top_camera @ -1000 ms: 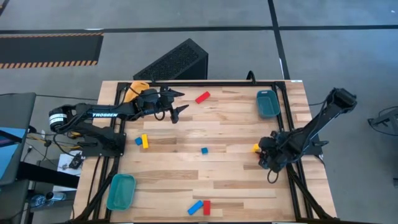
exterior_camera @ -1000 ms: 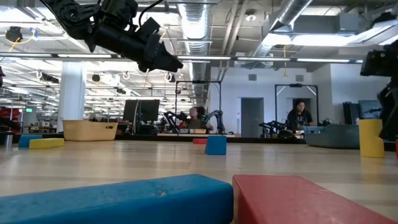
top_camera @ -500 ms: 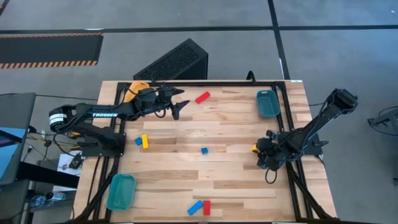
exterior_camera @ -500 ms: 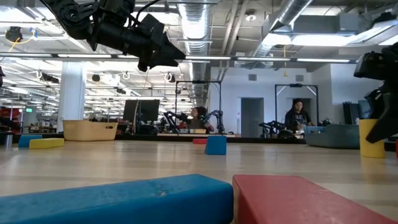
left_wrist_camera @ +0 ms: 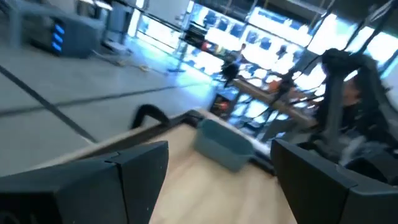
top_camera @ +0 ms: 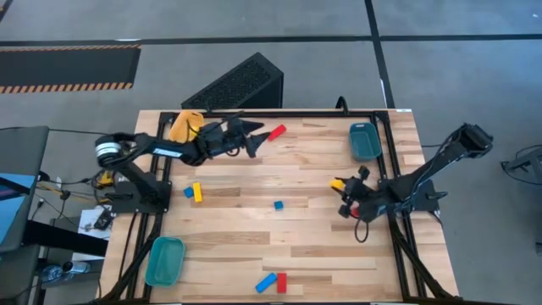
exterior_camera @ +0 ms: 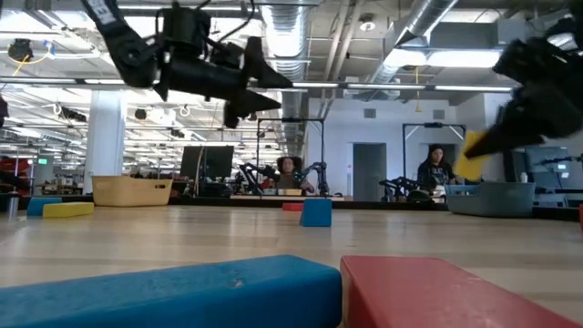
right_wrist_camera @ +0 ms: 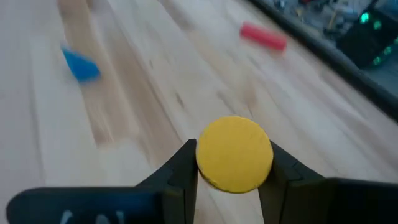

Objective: Sort & place blocks by color
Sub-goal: Put the right yellow block into the yellow bin

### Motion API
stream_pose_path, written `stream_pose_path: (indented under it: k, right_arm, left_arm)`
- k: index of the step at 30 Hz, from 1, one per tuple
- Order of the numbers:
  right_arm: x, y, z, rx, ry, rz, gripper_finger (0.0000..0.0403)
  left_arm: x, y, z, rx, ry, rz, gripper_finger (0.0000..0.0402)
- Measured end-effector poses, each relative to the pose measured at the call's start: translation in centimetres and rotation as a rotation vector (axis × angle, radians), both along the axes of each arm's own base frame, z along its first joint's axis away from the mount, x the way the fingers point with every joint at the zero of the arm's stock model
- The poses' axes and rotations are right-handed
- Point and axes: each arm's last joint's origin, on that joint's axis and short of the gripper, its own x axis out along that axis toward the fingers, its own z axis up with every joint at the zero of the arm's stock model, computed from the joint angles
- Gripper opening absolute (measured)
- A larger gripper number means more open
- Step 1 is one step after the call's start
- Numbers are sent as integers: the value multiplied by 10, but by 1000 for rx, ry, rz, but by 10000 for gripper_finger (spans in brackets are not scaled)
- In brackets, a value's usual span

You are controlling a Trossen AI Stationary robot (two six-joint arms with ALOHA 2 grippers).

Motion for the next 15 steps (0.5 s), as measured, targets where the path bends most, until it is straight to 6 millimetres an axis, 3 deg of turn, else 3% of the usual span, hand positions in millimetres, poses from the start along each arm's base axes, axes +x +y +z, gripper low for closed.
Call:
stream_pose_path:
  k: [9,15]
  right_arm:
    - [31,-21,30,-174,-133,17,124]
    - [45,-43,49,-151,-285,150,127]
  left_arm:
    - [36,11,1,-78,-41,-216,272]
    - [44,5,11,142,-18,-341,272]
